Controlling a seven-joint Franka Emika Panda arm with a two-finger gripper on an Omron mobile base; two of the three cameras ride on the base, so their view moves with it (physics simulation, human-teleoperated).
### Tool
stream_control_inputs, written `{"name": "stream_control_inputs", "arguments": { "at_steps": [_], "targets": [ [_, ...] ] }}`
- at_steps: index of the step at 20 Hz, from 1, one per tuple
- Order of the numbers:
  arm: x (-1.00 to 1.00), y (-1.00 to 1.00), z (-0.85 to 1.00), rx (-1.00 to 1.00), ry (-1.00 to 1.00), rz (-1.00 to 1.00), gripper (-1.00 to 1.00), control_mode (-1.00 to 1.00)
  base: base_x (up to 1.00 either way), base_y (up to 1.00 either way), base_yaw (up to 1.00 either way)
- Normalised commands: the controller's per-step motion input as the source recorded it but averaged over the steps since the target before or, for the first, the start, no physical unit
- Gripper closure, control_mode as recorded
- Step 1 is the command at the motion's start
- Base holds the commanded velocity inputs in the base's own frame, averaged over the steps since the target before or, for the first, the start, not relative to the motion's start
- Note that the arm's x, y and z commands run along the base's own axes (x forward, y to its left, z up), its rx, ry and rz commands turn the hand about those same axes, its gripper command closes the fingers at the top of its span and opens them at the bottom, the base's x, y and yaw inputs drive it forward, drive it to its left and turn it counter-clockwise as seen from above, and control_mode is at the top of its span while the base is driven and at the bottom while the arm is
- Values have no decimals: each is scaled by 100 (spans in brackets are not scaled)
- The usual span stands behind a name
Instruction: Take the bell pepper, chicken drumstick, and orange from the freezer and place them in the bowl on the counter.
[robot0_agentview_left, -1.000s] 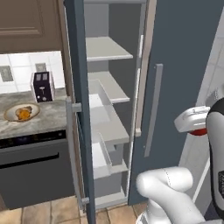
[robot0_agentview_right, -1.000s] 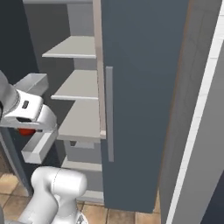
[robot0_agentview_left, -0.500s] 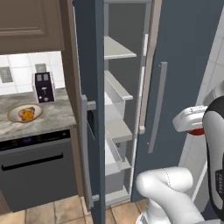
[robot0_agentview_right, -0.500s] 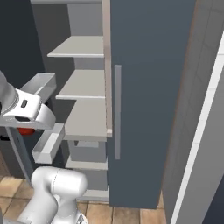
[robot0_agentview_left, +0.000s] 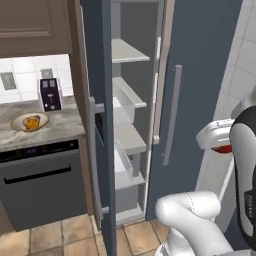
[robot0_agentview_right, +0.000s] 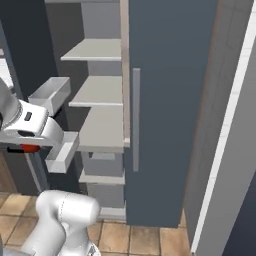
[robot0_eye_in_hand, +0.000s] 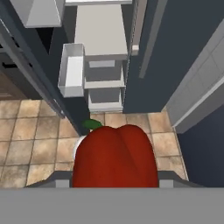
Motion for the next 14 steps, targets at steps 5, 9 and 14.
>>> {"name": "stream_control_inputs", "arguments": {
  "at_steps": [5, 9, 14],
  "targets": [
    [0, 0, 0, 0, 0, 0, 100, 100, -80, 2, 0],
    [0, 0, 0, 0, 0, 0, 100, 100, -48, 53, 0],
    [0, 0, 0, 0, 0, 0, 100, 100, -12, 88, 0]
  ]
}}
